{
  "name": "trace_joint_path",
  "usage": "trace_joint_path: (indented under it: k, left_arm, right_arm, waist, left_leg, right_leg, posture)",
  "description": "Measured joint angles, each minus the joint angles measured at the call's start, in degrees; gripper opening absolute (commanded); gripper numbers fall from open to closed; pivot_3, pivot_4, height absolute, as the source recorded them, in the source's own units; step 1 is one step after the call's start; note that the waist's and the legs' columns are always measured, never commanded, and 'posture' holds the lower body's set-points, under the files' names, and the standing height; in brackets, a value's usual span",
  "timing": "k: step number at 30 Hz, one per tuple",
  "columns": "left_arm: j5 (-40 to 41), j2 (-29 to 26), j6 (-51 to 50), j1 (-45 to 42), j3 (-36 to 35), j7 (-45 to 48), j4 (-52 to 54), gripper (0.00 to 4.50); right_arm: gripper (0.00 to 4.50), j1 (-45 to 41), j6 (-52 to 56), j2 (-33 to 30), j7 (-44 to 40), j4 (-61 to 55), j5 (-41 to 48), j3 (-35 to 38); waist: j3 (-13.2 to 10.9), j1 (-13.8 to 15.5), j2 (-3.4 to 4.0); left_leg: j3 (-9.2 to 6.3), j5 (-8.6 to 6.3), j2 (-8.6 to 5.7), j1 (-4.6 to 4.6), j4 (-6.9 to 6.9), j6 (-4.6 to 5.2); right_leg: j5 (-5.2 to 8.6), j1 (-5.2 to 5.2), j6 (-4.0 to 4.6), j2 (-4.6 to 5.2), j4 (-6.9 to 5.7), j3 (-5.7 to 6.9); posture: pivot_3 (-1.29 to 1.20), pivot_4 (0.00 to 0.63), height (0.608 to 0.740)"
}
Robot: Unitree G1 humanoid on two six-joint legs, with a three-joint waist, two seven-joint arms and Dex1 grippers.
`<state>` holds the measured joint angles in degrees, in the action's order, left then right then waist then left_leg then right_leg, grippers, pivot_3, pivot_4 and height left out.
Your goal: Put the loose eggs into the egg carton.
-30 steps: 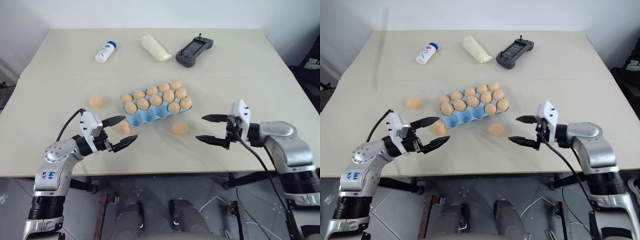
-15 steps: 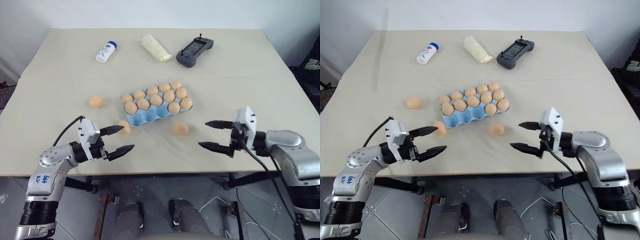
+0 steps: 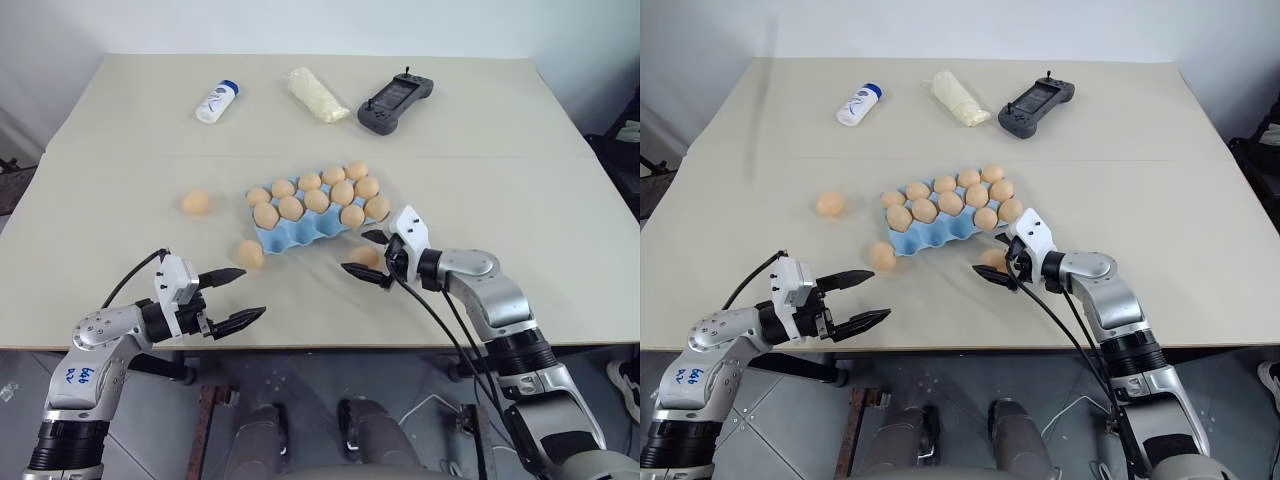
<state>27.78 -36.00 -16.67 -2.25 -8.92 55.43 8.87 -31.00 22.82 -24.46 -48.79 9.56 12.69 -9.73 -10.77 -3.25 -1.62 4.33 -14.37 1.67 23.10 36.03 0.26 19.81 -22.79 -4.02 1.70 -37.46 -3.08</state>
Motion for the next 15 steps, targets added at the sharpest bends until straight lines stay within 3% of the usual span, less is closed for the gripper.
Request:
trace_joint_path:
  k: [3,9,15]
  left_arm:
    - [0.0,0.0,0.0,0.4,0.0,-0.3,0.1,4.50]
    - [0.0,0.9,1.0,0.4,-0.2,-1.7,0.3,4.50]
    - [0.1,1.7,2.0,0.4,-1.6,-2.8,0.4,4.50]
  right_arm:
    - [3.87,0.1,0.1,0.0,-0.7,0.0,0.1,0.0]
    - [1.93,0.7,0.8,0.3,-1.1,-2.7,2.0,1.8]
    - [1.83,-0.3,4.2,-1.2,-1.4,-7.8,5.7,5.6]
  waist:
    - [0.0,-0.1,0.00]
    - [0.0,-0.1,0.00]
    - [0.0,-0.1,0.00]
  left_leg:
    - [0.00,0.00,0.01,-0.01,0.00,0.00]
    - [0.00,0.00,0.01,-0.02,0.04,0.00]
    - [-0.01,0.00,0.01,-0.01,0.03,0.00]
  right_leg:
    - [0.00,0.00,0.01,-0.01,-0.02,0.01]
    - [0.00,0.00,0.01,-0.01,-0.07,0.01]
    - [0.00,0.00,0.00,-0.01,-0.05,0.01]
  posture:
    - [0.00,0.150,0.740]
    - [0.00,0.150,0.740]
    - [0.00,0.150,0.740]
